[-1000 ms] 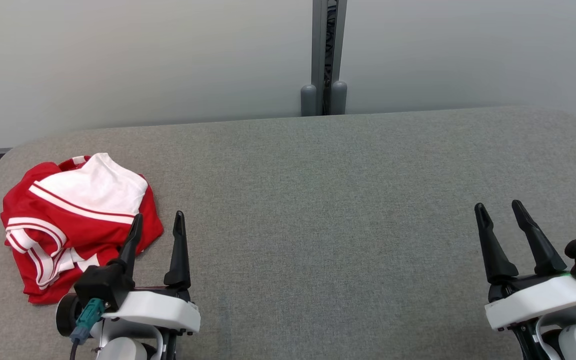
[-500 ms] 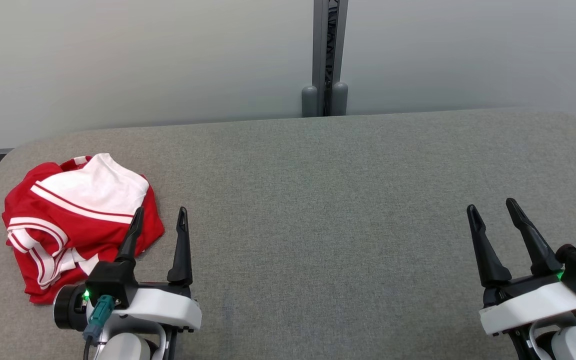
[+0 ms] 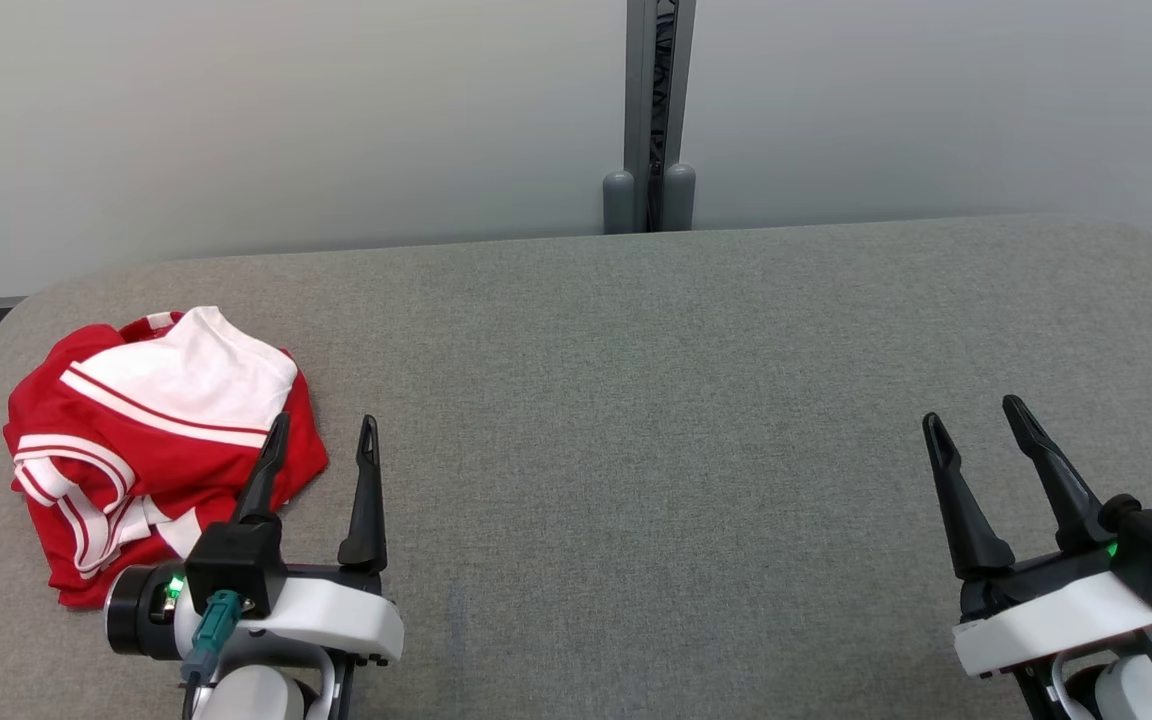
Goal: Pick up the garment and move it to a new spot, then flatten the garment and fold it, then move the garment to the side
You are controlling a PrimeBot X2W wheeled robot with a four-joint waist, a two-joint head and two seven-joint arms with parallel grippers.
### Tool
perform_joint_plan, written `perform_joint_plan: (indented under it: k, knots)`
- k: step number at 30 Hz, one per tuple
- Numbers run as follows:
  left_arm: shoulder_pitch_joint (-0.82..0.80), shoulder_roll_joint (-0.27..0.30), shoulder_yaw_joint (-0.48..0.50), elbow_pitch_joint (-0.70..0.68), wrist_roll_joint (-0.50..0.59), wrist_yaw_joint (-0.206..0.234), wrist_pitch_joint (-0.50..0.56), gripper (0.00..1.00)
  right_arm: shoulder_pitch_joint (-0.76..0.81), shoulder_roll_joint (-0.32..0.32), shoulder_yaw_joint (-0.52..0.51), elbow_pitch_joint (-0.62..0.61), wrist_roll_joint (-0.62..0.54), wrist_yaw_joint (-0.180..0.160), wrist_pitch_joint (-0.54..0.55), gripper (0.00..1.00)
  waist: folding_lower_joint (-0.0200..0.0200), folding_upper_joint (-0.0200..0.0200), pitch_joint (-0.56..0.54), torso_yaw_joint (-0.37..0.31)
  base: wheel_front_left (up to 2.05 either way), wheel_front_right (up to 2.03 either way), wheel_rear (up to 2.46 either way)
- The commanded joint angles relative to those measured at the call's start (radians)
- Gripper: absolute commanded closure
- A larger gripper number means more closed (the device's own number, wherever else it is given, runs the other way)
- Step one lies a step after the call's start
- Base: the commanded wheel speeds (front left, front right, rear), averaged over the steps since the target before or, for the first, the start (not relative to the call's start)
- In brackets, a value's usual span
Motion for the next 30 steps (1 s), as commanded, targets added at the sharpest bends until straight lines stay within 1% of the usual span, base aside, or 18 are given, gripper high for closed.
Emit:
perform_joint_plan:
  k: [1,12,17,25,26,30]
  knots:
    - [-0.018,0.004,0.002,0.0,0.006,0.002,-0.004,0.0,0.01,-0.002,0.001,-0.004,-0.001,0.002,-0.008,0.0,-0.0001,-0.0001,0.0,0.0,0.0,0.0,0.0]
    - [-0.024,0.004,-0.003,0.011,-0.008,-0.002,-0.004,0.0,0.014,0.002,-0.009,-0.004,0.003,0.002,-0.008,0.0,-0.0001,-0.0001,0.0,0.012,0.0,0.0,0.0]
    - [-0.025,0.004,-0.002,0.021,-0.011,-0.005,-0.004,0.0,0.013,0.006,-0.013,-0.002,0.008,0.002,-0.008,0.0,-0.0001,-0.0001,0.002,0.052,0.0,0.0,0.0]
    - [-0.025,0.004,-0.001,0.027,-0.023,-0.009,-0.004,0.0,0.015,0.012,-0.023,-0.005,0.011,0.002,-0.008,0.0,-0.0001,-0.0001,0.007,0.135,0.0,0.0,0.0]
    - [-0.025,0.004,-0.001,0.027,-0.023,-0.009,-0.004,0.0,0.015,0.012,-0.023,-0.005,0.011,0.002,-0.008,0.0,-0.0001,-0.0001,0.007,0.135,0.0,0.0,0.0]
    - [-0.017,0.004,-0.002,0.028,-0.029,-0.01,-0.004,0.0,0.015,0.015,-0.026,-0.007,0.01,0.002,-0.008,0.0,-0.0001,-0.0001,0.007,0.18,0.0,0.0,0.0]
